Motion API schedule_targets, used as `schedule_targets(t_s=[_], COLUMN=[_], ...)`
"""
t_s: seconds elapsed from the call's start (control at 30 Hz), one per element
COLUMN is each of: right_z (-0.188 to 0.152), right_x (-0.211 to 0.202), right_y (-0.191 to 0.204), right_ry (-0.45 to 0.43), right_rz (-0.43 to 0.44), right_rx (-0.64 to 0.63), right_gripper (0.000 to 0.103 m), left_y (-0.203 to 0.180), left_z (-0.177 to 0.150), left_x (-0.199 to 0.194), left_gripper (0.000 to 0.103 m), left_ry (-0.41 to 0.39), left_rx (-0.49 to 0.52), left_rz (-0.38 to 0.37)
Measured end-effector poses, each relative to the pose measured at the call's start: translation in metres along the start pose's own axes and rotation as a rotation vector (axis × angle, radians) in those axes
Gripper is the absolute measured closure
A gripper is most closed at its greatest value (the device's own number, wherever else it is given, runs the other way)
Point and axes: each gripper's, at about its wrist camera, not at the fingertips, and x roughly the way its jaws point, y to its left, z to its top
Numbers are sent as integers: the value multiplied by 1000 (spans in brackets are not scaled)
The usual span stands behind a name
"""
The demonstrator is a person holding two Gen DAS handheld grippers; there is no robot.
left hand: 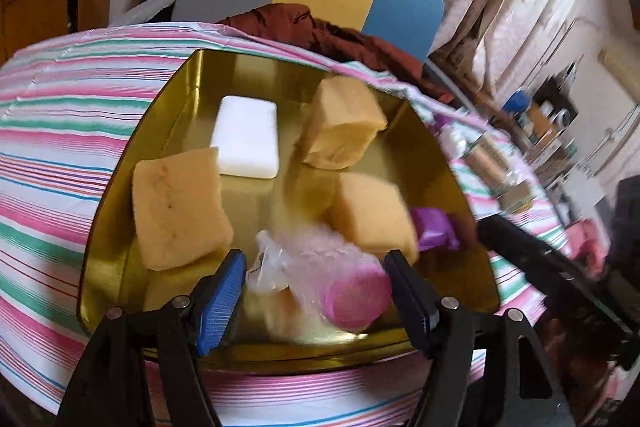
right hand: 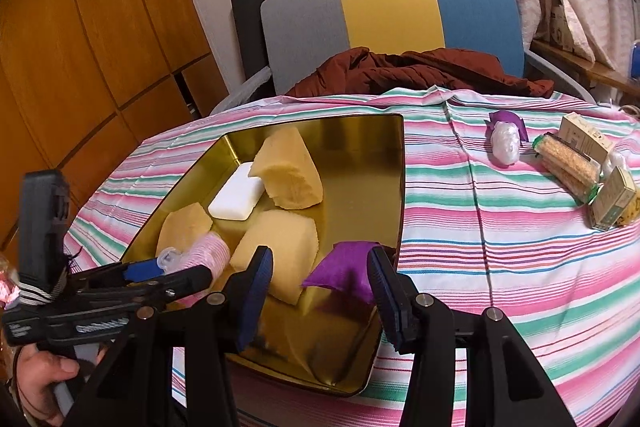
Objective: Organize objects
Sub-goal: 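Carry roller and purple packet over the gold tray and open both tools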
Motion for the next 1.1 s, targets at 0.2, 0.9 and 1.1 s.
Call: schedule_targets(t_s=[0.2,0.9,1.1], right_z=[-1,-3,-5], right_x=[-2,-14,-14], right_y=[-4,-30,-35], right_ry=[-16,-52,-51], right_rz=[1,-5,-4], right_rx=[26,128,146], right_gripper=[51,40,40], left_y=[-4,-10,-14], left_z=[1,34,23], left_x=[-12,-28,-24], left_gripper=[31,17,18], left_ry=[-52,-131,-103], left_rx=[19,-2,-11], left_rz=[32,83,22])
